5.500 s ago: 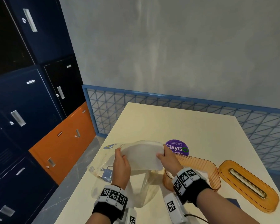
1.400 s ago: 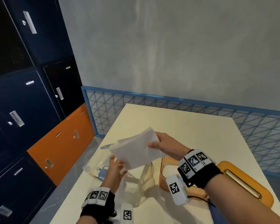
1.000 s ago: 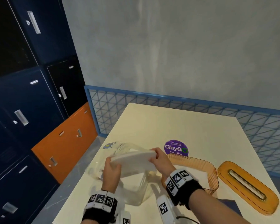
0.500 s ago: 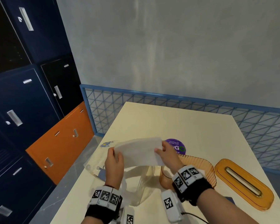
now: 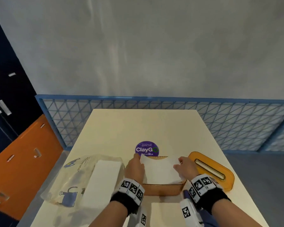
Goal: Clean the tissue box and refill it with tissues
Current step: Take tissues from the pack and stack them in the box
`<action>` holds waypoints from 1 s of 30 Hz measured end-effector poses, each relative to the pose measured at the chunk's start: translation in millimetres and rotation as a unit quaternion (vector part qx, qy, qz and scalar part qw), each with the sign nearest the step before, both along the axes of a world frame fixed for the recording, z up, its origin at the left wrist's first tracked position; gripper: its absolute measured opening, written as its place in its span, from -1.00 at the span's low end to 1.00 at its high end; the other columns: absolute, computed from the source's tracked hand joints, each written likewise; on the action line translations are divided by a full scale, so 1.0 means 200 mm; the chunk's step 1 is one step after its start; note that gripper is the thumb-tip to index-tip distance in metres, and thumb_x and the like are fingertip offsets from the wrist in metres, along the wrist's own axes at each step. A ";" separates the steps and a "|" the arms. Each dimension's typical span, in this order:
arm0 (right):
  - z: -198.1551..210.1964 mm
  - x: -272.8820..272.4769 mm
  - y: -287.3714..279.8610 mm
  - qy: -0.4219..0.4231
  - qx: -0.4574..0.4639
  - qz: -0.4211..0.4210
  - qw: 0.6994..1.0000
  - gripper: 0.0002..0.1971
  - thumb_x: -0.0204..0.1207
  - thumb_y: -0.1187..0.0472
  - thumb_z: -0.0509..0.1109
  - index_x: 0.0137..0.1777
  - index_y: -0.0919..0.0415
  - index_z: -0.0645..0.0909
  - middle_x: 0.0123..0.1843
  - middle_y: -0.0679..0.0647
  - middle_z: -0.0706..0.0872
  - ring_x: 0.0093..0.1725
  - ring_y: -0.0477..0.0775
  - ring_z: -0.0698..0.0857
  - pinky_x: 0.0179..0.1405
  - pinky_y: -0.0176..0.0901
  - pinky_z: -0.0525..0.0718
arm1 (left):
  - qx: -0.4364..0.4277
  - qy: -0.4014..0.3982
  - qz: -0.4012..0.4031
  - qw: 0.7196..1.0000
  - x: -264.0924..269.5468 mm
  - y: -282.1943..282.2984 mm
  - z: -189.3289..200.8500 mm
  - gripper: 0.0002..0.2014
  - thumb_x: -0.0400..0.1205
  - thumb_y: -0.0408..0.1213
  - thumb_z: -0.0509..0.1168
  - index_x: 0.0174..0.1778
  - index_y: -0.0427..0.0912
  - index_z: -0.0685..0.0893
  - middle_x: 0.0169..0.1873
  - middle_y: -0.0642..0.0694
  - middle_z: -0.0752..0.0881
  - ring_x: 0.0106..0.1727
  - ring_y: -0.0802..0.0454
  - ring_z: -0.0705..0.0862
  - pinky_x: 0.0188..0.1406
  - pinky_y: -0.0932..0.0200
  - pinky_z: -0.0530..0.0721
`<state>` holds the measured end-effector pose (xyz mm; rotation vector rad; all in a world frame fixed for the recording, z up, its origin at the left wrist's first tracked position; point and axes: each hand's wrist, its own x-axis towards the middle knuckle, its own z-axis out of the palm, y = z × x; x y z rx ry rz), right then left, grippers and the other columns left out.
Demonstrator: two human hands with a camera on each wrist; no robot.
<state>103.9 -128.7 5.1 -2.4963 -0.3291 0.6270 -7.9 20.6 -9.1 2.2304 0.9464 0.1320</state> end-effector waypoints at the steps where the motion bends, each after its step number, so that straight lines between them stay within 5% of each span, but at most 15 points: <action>1: -0.01 0.00 0.01 -0.013 -0.017 0.013 1.000 -0.78 0.59 0.25 0.25 0.16 0.32 0.59 0.17 0.23 0.70 0.26 0.24 0.63 0.02 -0.18 0.51 | 0.037 0.017 -0.015 0.999 0.01 -0.01 -0.01 -0.71 0.65 -0.40 0.11 0.30 -0.22 0.45 0.13 -0.20 0.71 0.16 -0.17 0.67 0.02 0.08 0.61; 3: -0.02 -0.01 0.02 -0.040 -0.039 0.042 0.998 -0.82 0.62 0.27 0.20 -0.23 0.17 0.50 0.02 0.20 0.70 0.26 0.24 0.62 -0.09 -0.20 0.41 | 0.110 0.061 -0.038 0.991 0.03 -0.02 -0.03 -0.65 0.67 -0.39 0.09 0.39 -0.14 0.41 0.16 -0.19 0.69 0.22 -0.17 0.63 0.17 -0.02 0.60; 4: -0.02 -0.02 0.03 -0.056 -0.049 0.057 0.996 -0.79 0.63 0.27 0.17 -0.26 0.15 0.46 0.07 0.24 0.71 0.26 0.24 0.63 -0.11 -0.22 0.40 | 0.142 0.083 -0.046 0.985 0.03 -0.03 -0.03 -0.64 0.68 -0.38 0.08 0.41 -0.11 0.38 0.19 -0.18 0.67 0.25 -0.17 0.61 0.18 -0.02 0.56; 6: -0.03 -0.03 0.05 -0.069 -0.077 0.081 0.991 -0.83 0.63 0.29 0.17 0.09 0.24 0.58 0.26 0.29 0.67 0.29 0.22 0.63 0.02 -0.16 0.52 | 0.196 0.116 -0.051 0.972 0.03 -0.04 -0.06 -0.64 0.70 -0.35 0.07 0.43 -0.10 0.35 0.23 -0.15 0.62 0.29 -0.15 0.57 0.19 0.01 0.52; 8: -0.04 -0.04 0.06 -0.088 -0.112 0.107 0.984 -0.68 0.62 0.32 0.19 0.35 0.35 0.46 0.35 0.29 0.61 0.33 0.21 0.60 0.19 -0.14 0.56 | 0.232 0.131 -0.059 0.962 0.03 -0.05 -0.07 -0.65 0.69 -0.35 0.10 0.41 -0.11 0.36 0.27 -0.09 0.59 0.32 -0.11 0.52 0.19 0.03 0.49; 10: -0.05 -0.07 0.06 -0.145 -0.126 0.134 0.972 -0.65 0.63 0.35 0.19 0.40 0.33 0.38 0.35 0.24 0.56 0.32 0.19 0.58 0.21 -0.10 0.56 | 0.263 0.125 -0.062 0.955 0.04 -0.05 -0.08 -0.66 0.59 -0.34 0.28 0.29 -0.13 0.50 0.16 -0.09 0.65 0.21 -0.09 0.59 0.07 0.05 0.55; 12: -0.06 -0.09 0.07 -0.205 -0.128 0.159 0.957 -0.63 0.61 0.36 0.21 0.41 0.26 0.36 0.33 0.19 0.52 0.29 0.16 0.58 0.17 -0.11 0.59 | 0.269 0.077 -0.099 0.955 0.05 -0.06 -0.07 -0.63 0.29 -0.33 0.56 0.00 -0.16 0.68 -0.11 -0.11 0.72 -0.07 -0.06 0.70 -0.23 0.10 0.64; 13: -0.06 -0.09 0.07 -0.209 -0.136 0.177 0.952 -0.63 0.61 0.35 0.21 0.41 0.24 0.37 0.33 0.19 0.52 0.30 0.16 0.58 0.17 -0.10 0.59 | 0.261 0.067 -0.122 0.955 0.05 -0.07 -0.08 -0.63 0.30 -0.34 0.56 0.01 -0.18 0.69 -0.07 -0.12 0.71 -0.03 -0.07 0.70 -0.22 0.11 0.66; 15: -0.07 -0.09 0.09 -0.172 -0.169 0.222 0.945 -0.63 0.60 0.34 0.24 0.41 0.24 0.41 0.36 0.21 0.53 0.34 0.19 0.56 0.23 -0.06 0.57 | 0.193 0.111 -0.153 0.963 0.07 -0.10 -0.11 -0.66 0.60 -0.33 0.29 0.32 -0.20 0.56 0.28 -0.18 0.57 0.34 -0.11 0.53 0.19 0.07 0.59; 17: -0.07 -0.08 0.11 -0.118 -0.223 0.272 0.929 -0.59 0.56 0.33 0.32 0.42 0.27 0.43 0.39 0.26 0.53 0.36 0.24 0.57 0.28 -0.03 0.56 | 0.148 0.172 -0.191 0.955 0.13 -0.08 -0.14 -0.61 0.66 -0.25 0.22 0.41 -0.22 0.50 0.38 -0.21 0.53 0.43 -0.14 0.49 0.36 0.05 0.51; 21: -0.07 -0.07 0.15 -0.091 -0.288 0.337 0.892 -0.65 0.62 0.37 0.23 0.40 0.38 0.48 0.38 0.30 0.60 0.35 0.25 0.62 0.29 -0.04 0.59 | 0.113 0.306 -0.243 0.914 0.18 -0.07 -0.14 -0.61 0.61 -0.13 0.29 0.23 -0.34 0.65 0.21 -0.23 0.72 0.25 -0.13 0.68 0.20 0.08 0.64; 24: -0.09 -0.07 0.16 -0.086 -0.299 0.343 0.887 -0.66 0.65 0.37 0.17 0.39 0.40 0.49 0.38 0.31 0.60 0.35 0.26 0.62 0.30 -0.03 0.59 | 0.105 0.338 -0.231 0.906 0.20 -0.07 -0.17 -0.64 0.63 -0.17 0.28 0.25 -0.32 0.65 0.24 -0.22 0.71 0.28 -0.13 0.68 0.28 0.05 0.65; 27: -0.09 -0.06 0.16 -0.084 -0.310 0.342 0.883 -0.66 0.64 0.38 0.17 0.39 0.39 0.50 0.38 0.31 0.60 0.35 0.26 0.62 0.30 -0.02 0.59 | 0.104 0.337 -0.213 0.911 0.20 -0.08 -0.18 -0.67 0.63 -0.20 0.28 0.25 -0.29 0.65 0.25 -0.20 0.70 0.29 -0.14 0.67 0.28 0.04 0.62; 30: -0.09 -0.06 0.16 -0.112 -0.314 0.344 0.878 -0.66 0.63 0.38 0.16 0.37 0.35 0.52 0.35 0.28 0.62 0.33 0.25 0.63 0.26 -0.02 0.61 | 0.124 0.243 -0.201 0.941 0.16 -0.08 -0.14 -0.70 0.65 -0.23 0.23 0.26 -0.25 0.63 0.27 -0.19 0.67 0.32 -0.13 0.61 0.26 0.08 0.58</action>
